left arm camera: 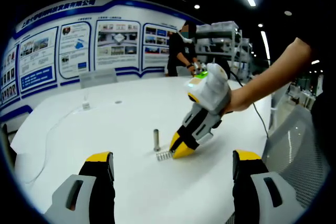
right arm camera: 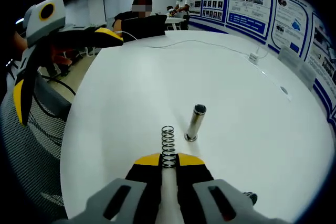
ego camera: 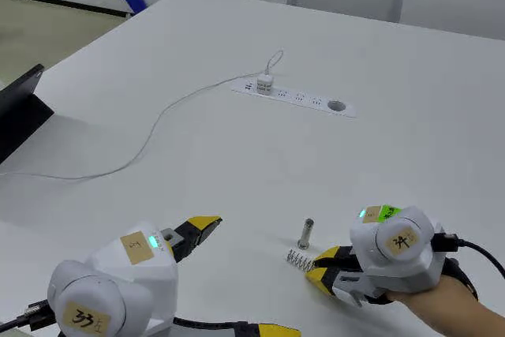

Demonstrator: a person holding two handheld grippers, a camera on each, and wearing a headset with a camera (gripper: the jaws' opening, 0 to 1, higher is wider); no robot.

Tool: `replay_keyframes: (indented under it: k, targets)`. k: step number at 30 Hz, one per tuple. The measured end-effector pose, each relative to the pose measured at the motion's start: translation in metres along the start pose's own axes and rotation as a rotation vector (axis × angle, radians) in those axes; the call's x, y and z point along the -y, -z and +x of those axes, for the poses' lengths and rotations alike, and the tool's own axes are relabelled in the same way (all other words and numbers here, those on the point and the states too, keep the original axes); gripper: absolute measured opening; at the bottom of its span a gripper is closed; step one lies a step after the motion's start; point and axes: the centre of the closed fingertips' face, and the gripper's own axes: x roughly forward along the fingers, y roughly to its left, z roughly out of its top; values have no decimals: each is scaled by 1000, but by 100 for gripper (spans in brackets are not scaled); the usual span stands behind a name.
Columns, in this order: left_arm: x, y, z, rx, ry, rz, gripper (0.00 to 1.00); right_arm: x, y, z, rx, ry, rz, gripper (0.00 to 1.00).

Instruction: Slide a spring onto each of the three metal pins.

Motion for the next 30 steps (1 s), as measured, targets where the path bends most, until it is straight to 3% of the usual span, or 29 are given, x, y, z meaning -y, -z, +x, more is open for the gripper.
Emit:
replay_keyframes:
  k: [6, 13, 16, 22, 27, 30]
  targets:
    - [3, 1, 0, -6, 12, 6, 94, -3, -1, 0, -9, 19, -12, 10]
    - [-1, 0, 2, -6, 0, 46, 92, -5, -16, -25, 50, 16, -23, 10]
    - [4, -5, 6, -3, 35, 58, 88, -9, -20, -39, 65, 8, -71, 10]
    - [8, -25, 18, 25, 87, 127, 85, -21, -37, -68, 118, -13, -154, 10]
    - [17, -29, 27, 6, 164, 177, 73, -34, -50, -88, 152, -42, -215, 10]
    - [20, -30, 31, 1, 174, 203, 70, -41, -55, -96, 155, -59, -293, 10]
